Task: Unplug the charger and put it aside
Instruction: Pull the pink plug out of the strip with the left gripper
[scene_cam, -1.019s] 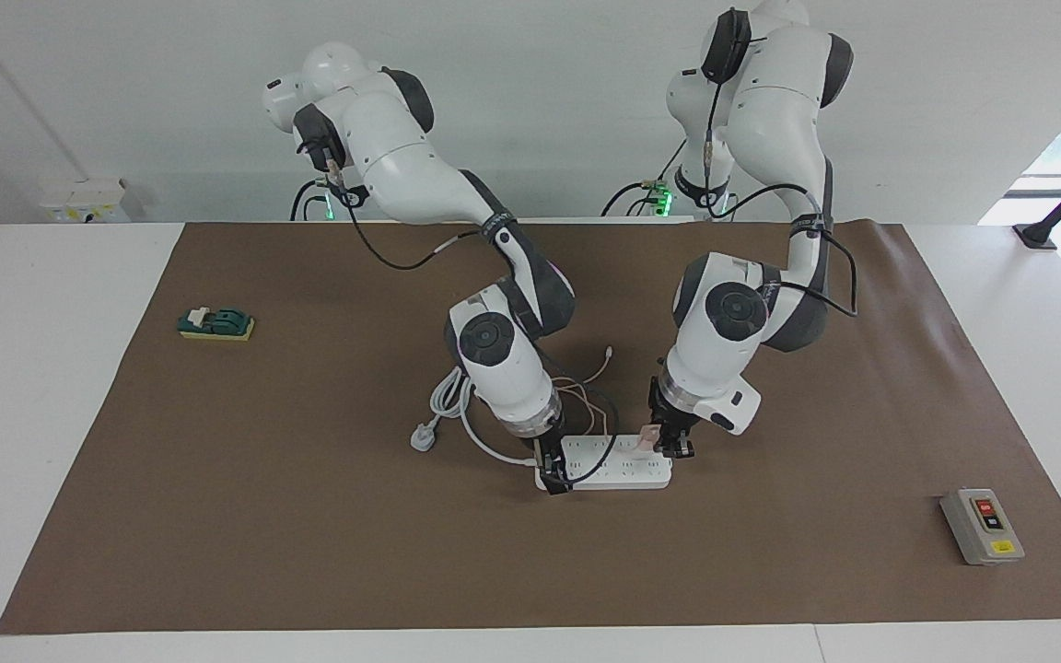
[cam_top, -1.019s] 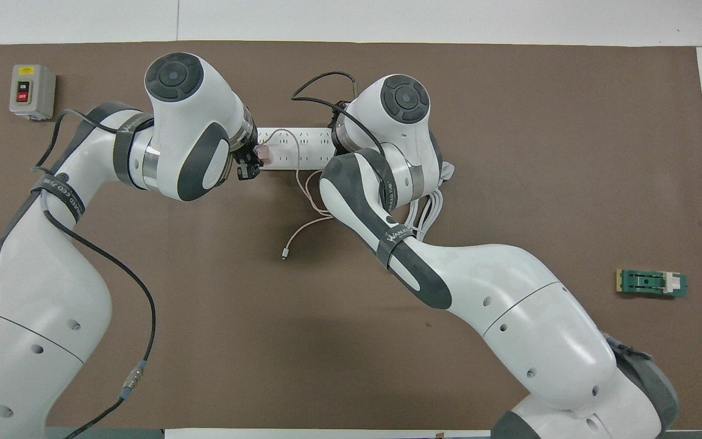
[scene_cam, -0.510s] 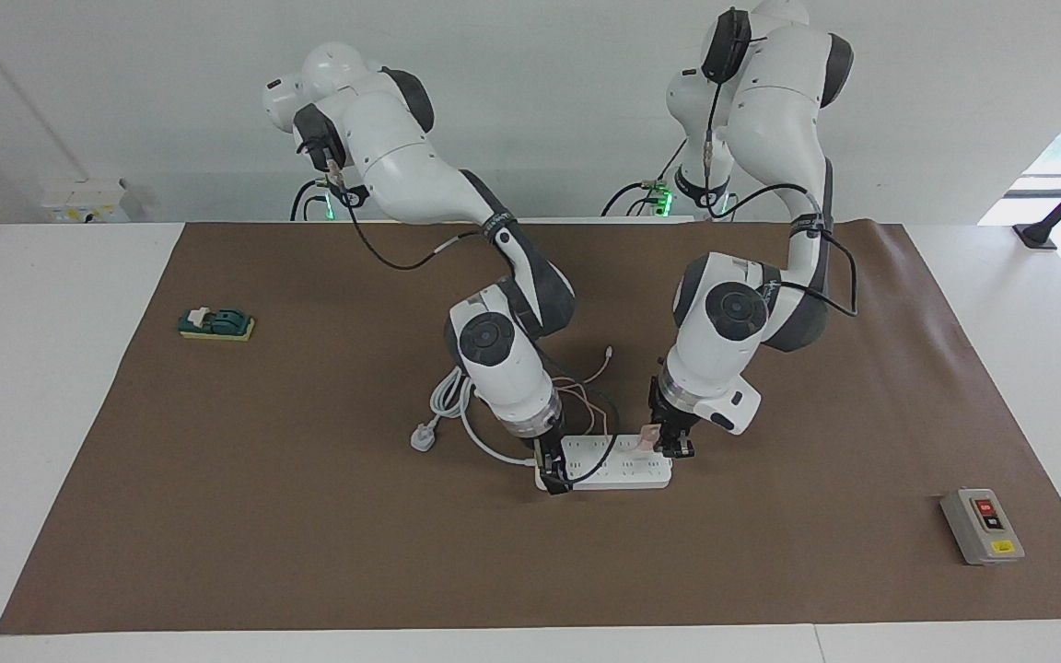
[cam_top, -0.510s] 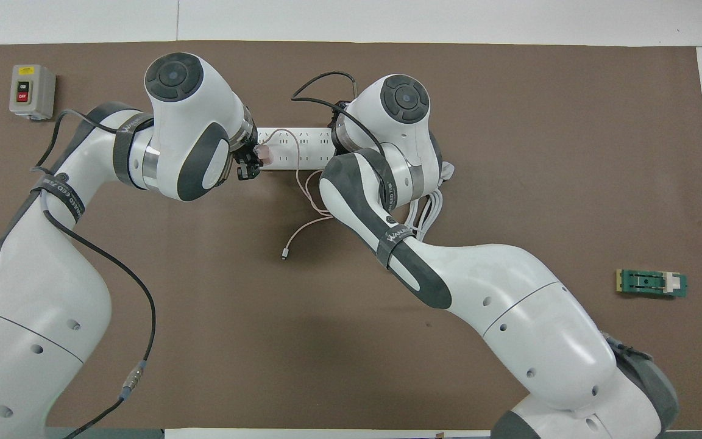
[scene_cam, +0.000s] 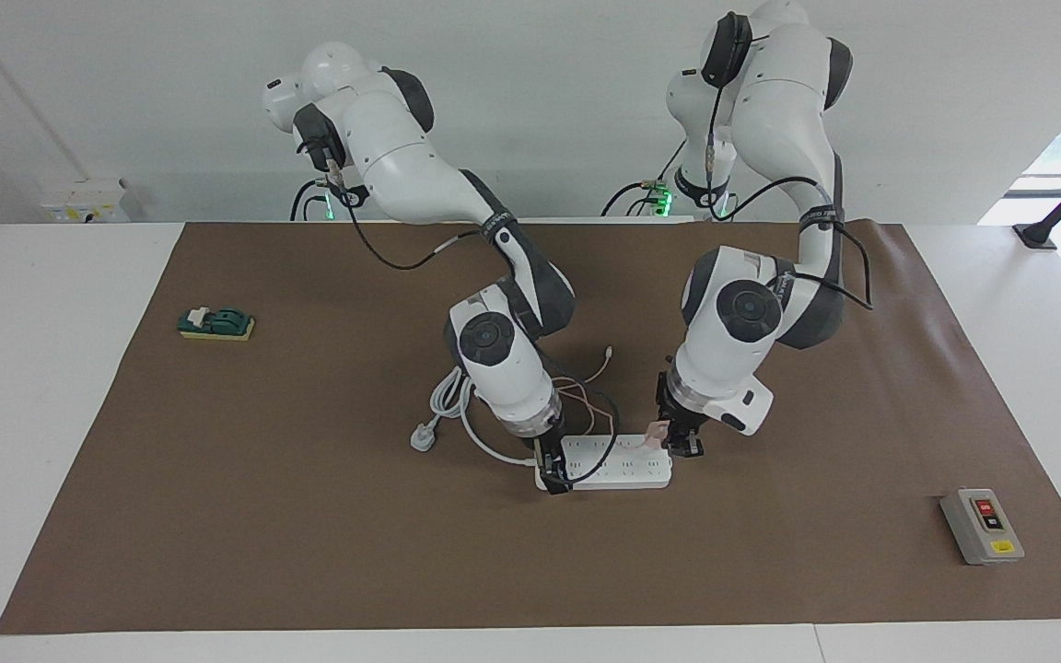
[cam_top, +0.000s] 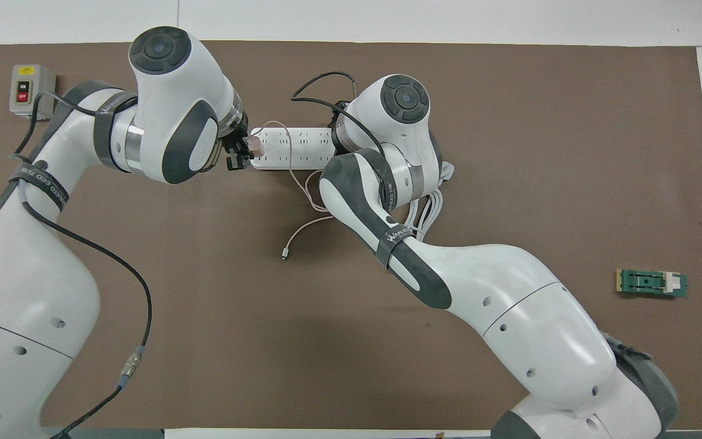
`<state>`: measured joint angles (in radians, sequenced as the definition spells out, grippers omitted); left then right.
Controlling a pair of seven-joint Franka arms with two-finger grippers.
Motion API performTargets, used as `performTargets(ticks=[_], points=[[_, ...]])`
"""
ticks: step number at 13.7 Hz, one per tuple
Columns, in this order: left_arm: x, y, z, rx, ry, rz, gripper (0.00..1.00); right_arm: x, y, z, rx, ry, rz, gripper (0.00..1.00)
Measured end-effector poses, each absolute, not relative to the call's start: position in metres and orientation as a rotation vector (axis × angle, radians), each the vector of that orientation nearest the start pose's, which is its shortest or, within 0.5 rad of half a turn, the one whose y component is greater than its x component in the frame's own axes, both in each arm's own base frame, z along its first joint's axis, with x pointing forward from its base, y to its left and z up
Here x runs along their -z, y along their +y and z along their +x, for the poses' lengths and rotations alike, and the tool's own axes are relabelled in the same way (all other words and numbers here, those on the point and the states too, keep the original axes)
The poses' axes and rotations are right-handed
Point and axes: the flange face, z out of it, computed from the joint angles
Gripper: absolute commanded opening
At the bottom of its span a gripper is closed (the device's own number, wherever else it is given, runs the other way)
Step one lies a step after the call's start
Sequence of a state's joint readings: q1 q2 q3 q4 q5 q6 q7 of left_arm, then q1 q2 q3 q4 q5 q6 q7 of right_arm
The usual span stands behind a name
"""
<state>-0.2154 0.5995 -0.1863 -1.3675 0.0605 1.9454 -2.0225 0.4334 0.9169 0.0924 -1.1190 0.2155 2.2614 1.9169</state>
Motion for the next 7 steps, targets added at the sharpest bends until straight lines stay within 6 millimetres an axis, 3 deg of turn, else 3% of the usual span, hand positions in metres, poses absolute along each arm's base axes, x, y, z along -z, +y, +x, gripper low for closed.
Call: performTargets(ticks=[1, 2, 5, 7], points=[[-0.382, -0.238, 0.678, 0.081, 2.295, 2.148, 0.0, -0.279, 0.381, 0.694, -0.224, 1.988, -2.021, 0.67], [-0.393, -0.222, 0.683, 0.092, 2.296, 2.17, 0.0, -0.28, 0.381, 0.694, -0.224, 1.987, -2.021, 0.92], [-0.427, -0.167, 0.689, 0.184, 2.22, 2.315, 0.0, -0.283, 0.381, 0.694, -0.22, 1.973, -2.03, 1.0], [-0.451, -0.117, 0.69, 0.239, 2.128, 2.403, 0.0, -0.305, 0.376, 0.696, -0.21, 1.948, -2.04, 1.0]])
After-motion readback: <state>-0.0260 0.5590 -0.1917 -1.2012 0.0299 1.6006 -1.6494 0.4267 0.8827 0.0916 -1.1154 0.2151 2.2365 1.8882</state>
